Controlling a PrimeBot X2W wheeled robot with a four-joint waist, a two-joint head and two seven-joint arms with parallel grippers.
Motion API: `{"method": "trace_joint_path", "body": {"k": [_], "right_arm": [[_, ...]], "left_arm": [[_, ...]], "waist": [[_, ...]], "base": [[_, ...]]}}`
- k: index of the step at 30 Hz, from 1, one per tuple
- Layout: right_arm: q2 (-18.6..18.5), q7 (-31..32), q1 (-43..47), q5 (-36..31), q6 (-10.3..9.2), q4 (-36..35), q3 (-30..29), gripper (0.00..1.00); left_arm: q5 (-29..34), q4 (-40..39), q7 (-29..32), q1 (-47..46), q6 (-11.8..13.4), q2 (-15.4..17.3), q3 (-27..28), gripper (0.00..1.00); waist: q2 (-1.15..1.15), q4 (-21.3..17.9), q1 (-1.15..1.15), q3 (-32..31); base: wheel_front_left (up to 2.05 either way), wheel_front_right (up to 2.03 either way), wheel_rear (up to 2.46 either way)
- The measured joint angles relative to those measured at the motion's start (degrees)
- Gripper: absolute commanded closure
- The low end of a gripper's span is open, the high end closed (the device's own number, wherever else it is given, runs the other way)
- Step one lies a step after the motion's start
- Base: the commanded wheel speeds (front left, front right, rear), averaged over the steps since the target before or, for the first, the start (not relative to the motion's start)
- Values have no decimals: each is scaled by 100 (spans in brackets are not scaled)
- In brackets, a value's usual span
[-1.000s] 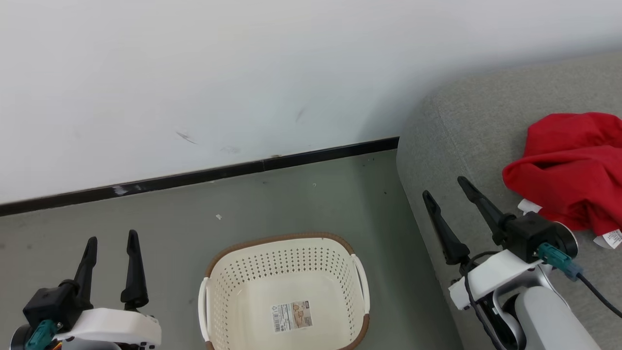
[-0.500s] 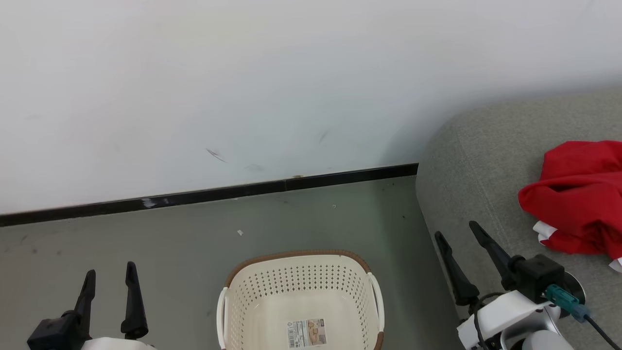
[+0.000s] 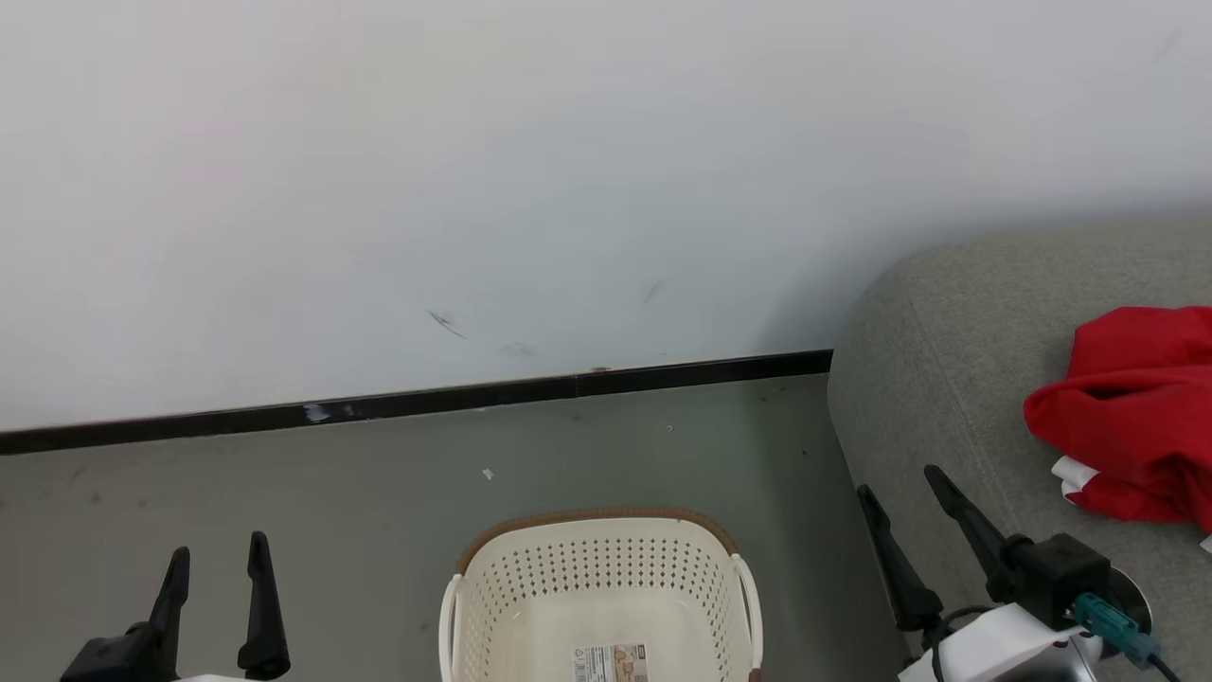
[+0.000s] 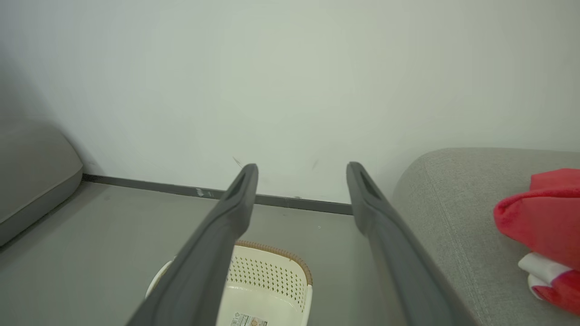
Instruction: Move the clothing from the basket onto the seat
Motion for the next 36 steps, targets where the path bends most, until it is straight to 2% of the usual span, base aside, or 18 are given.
{"method": "trace_joint_path", "body": {"k": [30, 31, 36], "right_arm": [[77, 0, 326, -65, 0, -448, -36, 0], [77, 0, 326, -65, 0, -448, -36, 100], [121, 13, 385, -47, -3, -237, -19, 100]], "left_arm": [[42, 29, 0, 97, -77, 1, 143, 0], [42, 29, 0, 97, -77, 1, 143, 100], [38, 246, 16, 122, -90, -154, 80, 100]], "waist": [[0, 26, 0, -62], [0, 26, 0, -62], [0, 23, 0, -57]], "base": [[0, 0, 0], [0, 0, 0], [0, 0, 0]]}}
